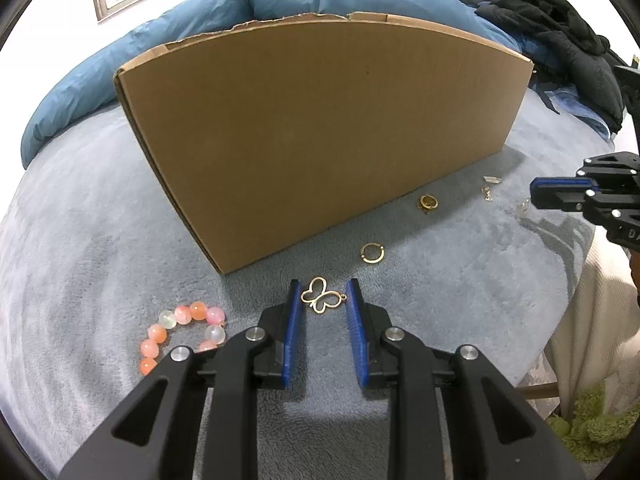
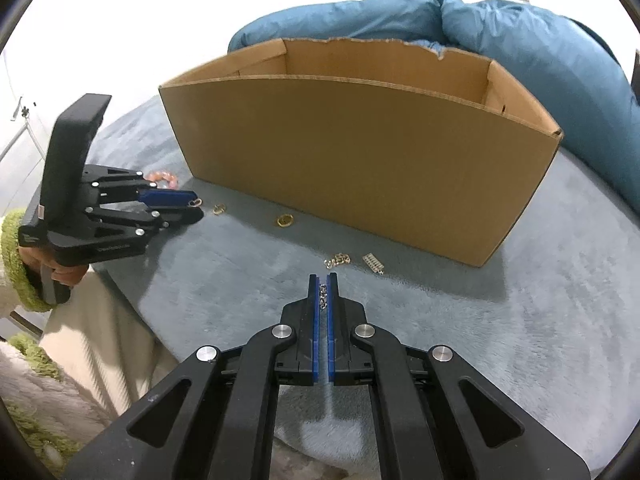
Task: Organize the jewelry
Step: 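Lower the left tool onto the butterfly charm while the right tool grasps a silver chain, then carry the silver chain with the right tool over the box and open it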
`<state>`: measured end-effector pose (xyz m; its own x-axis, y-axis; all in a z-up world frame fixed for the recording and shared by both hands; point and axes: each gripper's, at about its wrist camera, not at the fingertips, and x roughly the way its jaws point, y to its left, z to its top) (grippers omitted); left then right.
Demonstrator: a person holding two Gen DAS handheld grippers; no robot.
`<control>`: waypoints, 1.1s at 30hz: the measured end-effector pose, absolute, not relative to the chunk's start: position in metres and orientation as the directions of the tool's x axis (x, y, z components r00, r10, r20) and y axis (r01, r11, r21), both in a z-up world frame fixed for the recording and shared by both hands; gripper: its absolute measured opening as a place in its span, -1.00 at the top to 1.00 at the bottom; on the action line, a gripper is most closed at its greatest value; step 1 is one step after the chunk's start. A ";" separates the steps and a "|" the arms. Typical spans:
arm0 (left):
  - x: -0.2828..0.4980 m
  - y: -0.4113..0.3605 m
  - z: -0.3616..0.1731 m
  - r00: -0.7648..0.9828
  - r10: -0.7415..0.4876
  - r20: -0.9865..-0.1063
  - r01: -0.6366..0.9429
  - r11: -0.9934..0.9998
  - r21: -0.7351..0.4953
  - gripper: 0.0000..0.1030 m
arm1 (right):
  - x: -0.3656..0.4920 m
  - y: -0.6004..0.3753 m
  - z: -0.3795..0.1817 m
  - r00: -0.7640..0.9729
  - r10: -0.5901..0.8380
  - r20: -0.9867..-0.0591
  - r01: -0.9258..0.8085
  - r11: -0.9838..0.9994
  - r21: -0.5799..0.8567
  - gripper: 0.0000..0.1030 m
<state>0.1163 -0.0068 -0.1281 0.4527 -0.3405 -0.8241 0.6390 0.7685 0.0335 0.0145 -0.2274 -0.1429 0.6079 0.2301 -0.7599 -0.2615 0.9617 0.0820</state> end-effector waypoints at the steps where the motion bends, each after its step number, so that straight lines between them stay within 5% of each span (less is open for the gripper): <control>1: 0.116 -0.006 -0.127 0.454 -0.342 -0.823 0.639 0.768 0.033 0.58 | 0.011 -0.230 -0.140 0.613 0.231 -0.756 -0.261 0.962 0.083 0.98; 18: 0.099 -0.003 -0.106 0.485 -0.367 -0.794 0.650 0.759 0.047 0.59 | 0.006 -0.233 -0.118 0.668 0.232 -0.707 -0.251 0.965 0.079 0.98; 33: 0.081 -0.012 -0.024 0.559 -0.479 -0.676 0.676 0.736 0.038 0.58 | -0.002 -0.236 -0.063 0.759 0.260 -0.597 -0.258 0.962 0.091 0.98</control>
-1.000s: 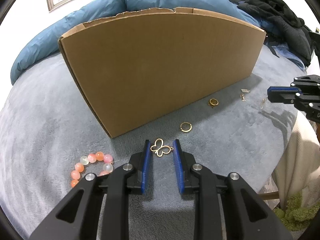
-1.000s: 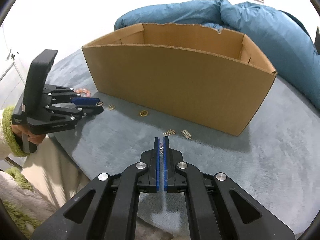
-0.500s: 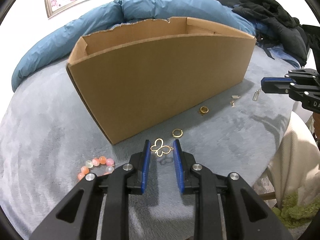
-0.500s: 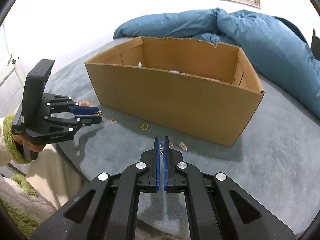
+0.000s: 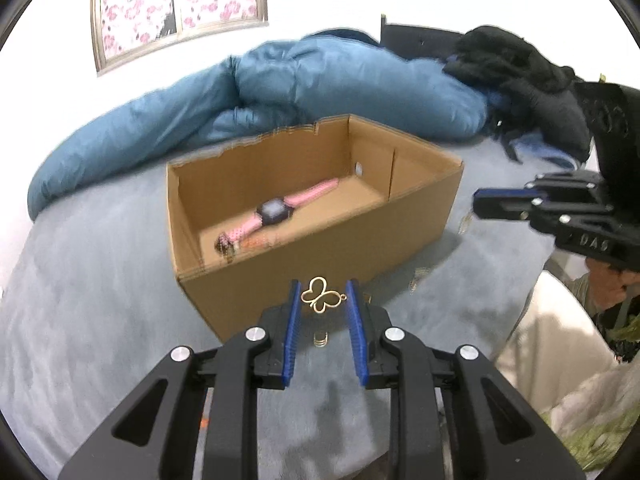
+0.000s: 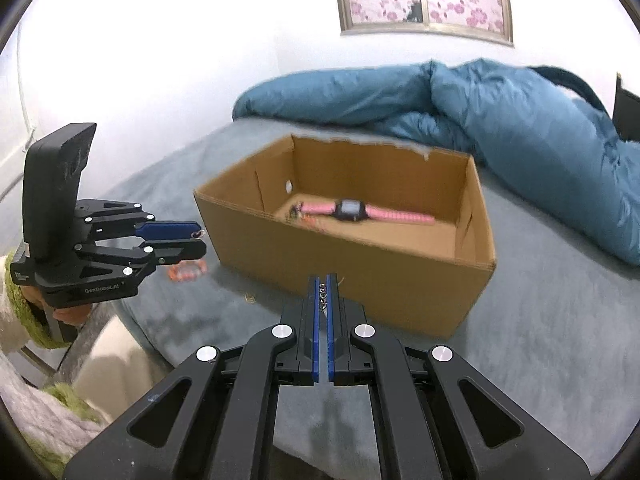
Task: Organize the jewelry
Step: 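Carry the silver chain with the right tool over the box and open it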
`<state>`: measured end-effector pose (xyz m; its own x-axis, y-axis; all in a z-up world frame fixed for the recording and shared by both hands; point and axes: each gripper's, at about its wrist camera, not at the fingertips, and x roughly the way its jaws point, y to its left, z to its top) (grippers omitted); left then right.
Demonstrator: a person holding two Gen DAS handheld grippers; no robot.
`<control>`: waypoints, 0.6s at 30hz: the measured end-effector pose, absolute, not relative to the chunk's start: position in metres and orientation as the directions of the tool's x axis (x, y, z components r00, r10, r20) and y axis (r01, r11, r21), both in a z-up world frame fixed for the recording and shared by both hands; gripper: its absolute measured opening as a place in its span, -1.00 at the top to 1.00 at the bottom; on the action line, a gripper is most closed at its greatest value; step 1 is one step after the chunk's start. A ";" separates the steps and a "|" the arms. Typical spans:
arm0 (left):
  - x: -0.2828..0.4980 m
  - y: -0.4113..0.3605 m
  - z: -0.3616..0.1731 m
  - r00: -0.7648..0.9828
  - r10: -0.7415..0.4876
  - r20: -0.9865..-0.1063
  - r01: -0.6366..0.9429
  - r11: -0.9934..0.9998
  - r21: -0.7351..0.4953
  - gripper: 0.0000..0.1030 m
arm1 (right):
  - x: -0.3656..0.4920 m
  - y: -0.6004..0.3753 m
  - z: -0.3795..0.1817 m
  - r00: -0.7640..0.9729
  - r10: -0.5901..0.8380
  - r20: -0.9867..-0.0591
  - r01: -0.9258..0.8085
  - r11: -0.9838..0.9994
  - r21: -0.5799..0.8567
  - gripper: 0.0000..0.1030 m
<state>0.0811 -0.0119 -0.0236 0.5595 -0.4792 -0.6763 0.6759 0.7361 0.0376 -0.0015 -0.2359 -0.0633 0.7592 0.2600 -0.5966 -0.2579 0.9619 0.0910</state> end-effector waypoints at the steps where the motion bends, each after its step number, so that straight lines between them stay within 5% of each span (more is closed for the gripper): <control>1: 0.082 -0.013 -0.016 0.568 -0.490 -0.661 0.678 0.734 0.038 0.58 | 0.001 -0.236 -0.059 0.767 0.266 -0.585 -0.262 0.961 0.093 0.98; 12: 0.142 -0.050 0.017 0.613 -0.481 -0.627 0.646 0.762 0.046 0.58 | 0.059 -0.247 -0.029 0.842 0.269 -0.467 -0.232 0.963 0.136 0.98; 18: 0.195 -0.086 0.008 0.577 -0.443 -0.686 0.628 0.778 0.027 0.58 | 0.111 -0.265 -0.047 0.824 0.218 -0.524 -0.151 0.974 0.167 0.98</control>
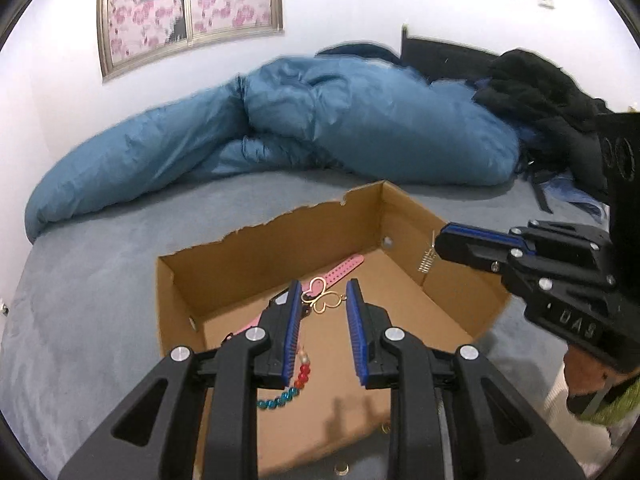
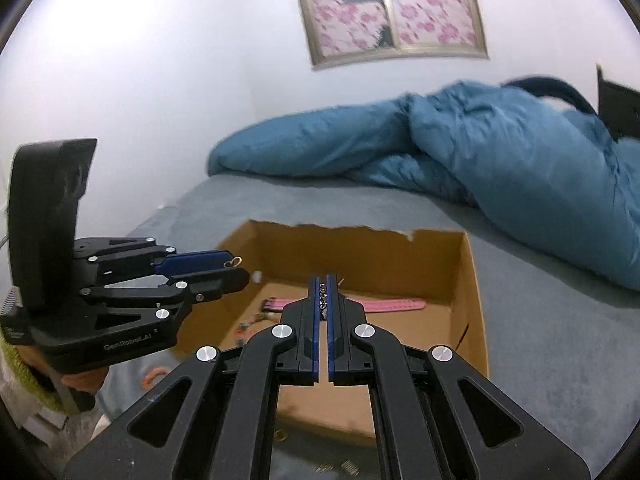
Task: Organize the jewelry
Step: 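Carry the silver chain with the right tool over the box and open it, then drop the butterfly charm into the box by opening the left tool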
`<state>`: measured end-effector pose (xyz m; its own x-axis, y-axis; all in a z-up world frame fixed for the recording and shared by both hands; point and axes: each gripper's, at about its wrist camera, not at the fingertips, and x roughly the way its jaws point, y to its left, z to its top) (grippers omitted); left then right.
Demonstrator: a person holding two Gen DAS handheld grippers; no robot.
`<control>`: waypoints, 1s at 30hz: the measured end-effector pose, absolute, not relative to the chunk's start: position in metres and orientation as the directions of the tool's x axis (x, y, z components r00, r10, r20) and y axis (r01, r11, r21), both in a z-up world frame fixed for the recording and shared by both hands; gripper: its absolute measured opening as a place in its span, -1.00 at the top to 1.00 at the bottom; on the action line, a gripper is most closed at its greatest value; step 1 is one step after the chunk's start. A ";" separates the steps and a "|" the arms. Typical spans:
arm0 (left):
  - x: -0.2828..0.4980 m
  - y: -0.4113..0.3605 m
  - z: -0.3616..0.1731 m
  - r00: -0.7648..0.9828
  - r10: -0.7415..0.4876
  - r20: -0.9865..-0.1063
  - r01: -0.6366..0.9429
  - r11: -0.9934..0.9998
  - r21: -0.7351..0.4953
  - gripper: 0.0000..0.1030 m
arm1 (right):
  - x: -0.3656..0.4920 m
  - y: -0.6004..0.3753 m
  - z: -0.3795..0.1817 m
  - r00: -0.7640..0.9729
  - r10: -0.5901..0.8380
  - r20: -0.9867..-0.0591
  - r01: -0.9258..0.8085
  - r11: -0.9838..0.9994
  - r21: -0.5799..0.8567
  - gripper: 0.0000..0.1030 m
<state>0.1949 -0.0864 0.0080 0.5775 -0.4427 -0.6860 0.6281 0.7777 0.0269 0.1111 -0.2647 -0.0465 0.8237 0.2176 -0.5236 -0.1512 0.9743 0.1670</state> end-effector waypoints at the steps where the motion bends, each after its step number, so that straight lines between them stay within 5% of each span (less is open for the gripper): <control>1: 0.207 -0.094 0.002 0.566 -0.419 -0.710 0.616 0.787 0.026 0.58 | 0.121 -0.269 -0.052 0.813 0.205 -0.544 -0.129 0.976 0.175 0.98; 14: 0.251 -0.117 -0.036 0.469 -0.289 -0.834 0.553 0.833 0.023 0.57 | 0.173 -0.286 -0.093 0.709 0.101 -0.697 0.010 0.988 0.153 0.97; 30: 0.246 -0.117 -0.034 0.497 -0.269 -0.825 0.537 0.842 0.049 0.31 | 0.167 -0.285 -0.089 0.719 0.053 -0.693 0.035 0.993 0.112 0.59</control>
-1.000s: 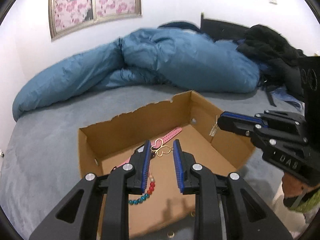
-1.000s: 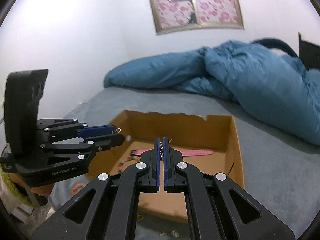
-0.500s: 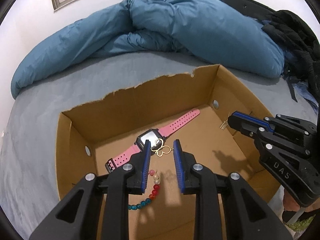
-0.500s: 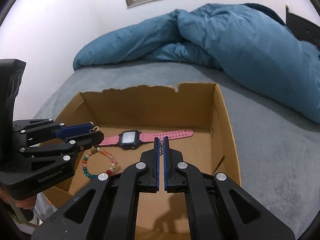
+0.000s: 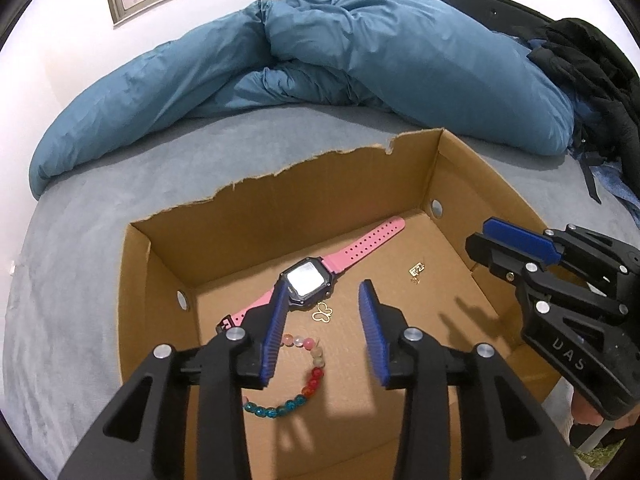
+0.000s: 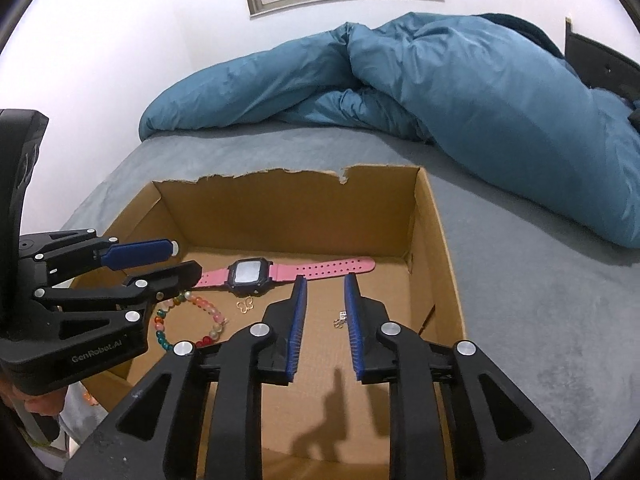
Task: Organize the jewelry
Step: 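Drop the butterfly charm into the box by opening the left tool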
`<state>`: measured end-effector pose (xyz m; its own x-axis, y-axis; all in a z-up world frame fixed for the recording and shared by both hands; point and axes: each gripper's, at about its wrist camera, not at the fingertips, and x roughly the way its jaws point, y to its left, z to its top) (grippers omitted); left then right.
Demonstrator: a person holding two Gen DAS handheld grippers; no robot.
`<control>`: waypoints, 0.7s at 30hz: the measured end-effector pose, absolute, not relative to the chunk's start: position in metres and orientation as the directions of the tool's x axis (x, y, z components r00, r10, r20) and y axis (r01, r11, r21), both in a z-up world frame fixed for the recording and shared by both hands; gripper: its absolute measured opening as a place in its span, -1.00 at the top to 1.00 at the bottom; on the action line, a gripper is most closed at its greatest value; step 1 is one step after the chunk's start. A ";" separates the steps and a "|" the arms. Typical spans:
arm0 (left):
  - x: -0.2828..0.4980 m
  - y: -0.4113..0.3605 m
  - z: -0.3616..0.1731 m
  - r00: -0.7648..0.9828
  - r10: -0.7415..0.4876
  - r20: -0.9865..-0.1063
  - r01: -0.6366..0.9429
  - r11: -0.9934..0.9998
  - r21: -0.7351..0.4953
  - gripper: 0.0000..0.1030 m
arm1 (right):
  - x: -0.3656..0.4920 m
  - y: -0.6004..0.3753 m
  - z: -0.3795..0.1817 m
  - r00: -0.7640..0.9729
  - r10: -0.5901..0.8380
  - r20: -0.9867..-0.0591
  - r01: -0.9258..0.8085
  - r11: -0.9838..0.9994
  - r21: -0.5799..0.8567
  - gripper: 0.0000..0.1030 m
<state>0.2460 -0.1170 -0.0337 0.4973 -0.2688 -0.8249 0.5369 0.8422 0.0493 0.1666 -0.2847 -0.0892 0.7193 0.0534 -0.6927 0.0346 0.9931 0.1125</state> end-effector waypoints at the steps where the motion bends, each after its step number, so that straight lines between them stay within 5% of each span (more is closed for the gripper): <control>1: 0.245 -0.116 -0.032 0.502 -0.273 -0.821 0.537 0.842 0.048 0.31 | 0.165 -0.285 -0.087 0.723 0.051 -0.689 0.036 0.993 0.112 0.57; 21: 0.203 -0.076 0.003 0.571 -0.351 -0.742 0.539 0.842 0.017 0.19 | 0.130 -0.278 -0.050 0.804 0.090 -0.587 -0.021 0.992 0.124 0.02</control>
